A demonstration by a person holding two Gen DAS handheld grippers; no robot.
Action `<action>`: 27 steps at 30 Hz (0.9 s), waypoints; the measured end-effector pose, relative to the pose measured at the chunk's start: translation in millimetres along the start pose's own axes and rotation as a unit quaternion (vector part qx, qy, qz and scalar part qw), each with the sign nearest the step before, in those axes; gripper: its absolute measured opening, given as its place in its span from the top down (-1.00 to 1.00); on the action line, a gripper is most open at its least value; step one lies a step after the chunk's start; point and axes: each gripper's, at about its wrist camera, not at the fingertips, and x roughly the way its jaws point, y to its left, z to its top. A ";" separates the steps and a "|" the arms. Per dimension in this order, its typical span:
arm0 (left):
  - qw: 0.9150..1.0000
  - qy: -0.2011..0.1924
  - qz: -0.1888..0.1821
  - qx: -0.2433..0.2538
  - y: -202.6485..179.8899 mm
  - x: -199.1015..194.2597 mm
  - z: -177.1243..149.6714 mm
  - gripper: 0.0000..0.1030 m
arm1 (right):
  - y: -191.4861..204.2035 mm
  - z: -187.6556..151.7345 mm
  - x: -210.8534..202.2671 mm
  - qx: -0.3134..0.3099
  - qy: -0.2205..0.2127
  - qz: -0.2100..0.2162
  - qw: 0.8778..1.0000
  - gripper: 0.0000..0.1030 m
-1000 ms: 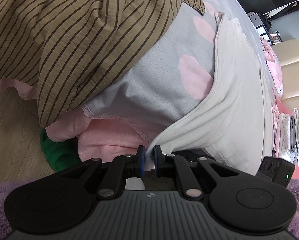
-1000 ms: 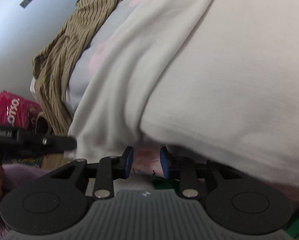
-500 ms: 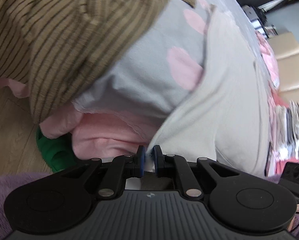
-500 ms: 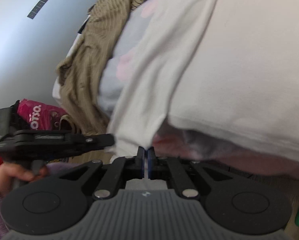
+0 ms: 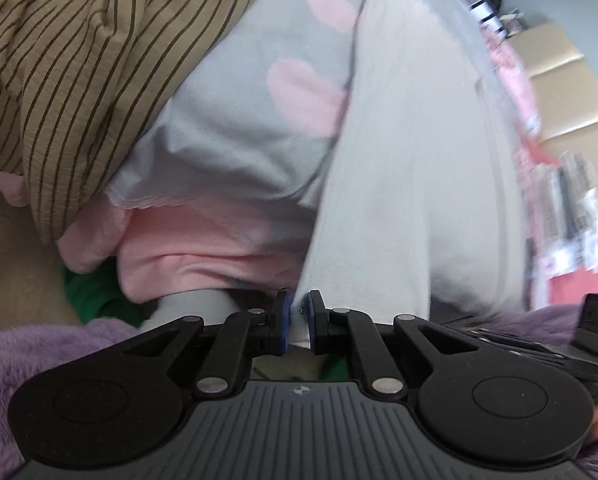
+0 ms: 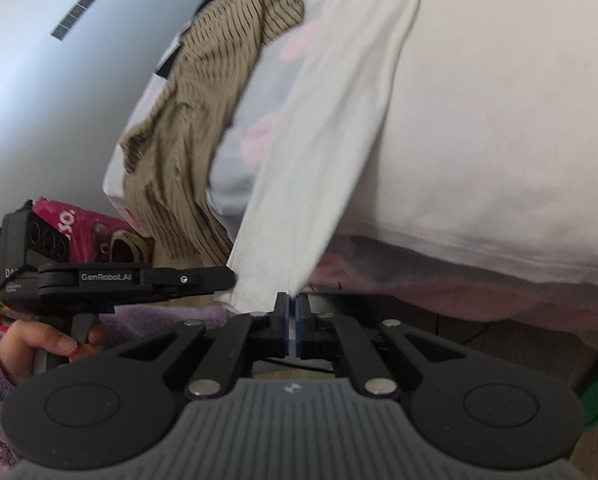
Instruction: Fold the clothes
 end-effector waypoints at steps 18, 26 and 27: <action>0.966 -0.131 -0.221 0.008 -5.3 -58.2 -4.6 0.86 | 16.2 -8.5 -57.1 -0.061 -0.126 0.072 0.988 0.95; 0.983 -0.101 -0.154 -0.007 -3.7 -53.8 -5.8 0.86 | 4.9 -11.0 -48.2 -0.027 -0.087 0.061 0.994 0.95; 0.984 -0.098 -0.145 -0.009 -2.9 -52.9 -6.8 0.86 | 2.8 -11.5 -45.6 -0.021 -0.078 0.057 0.995 0.95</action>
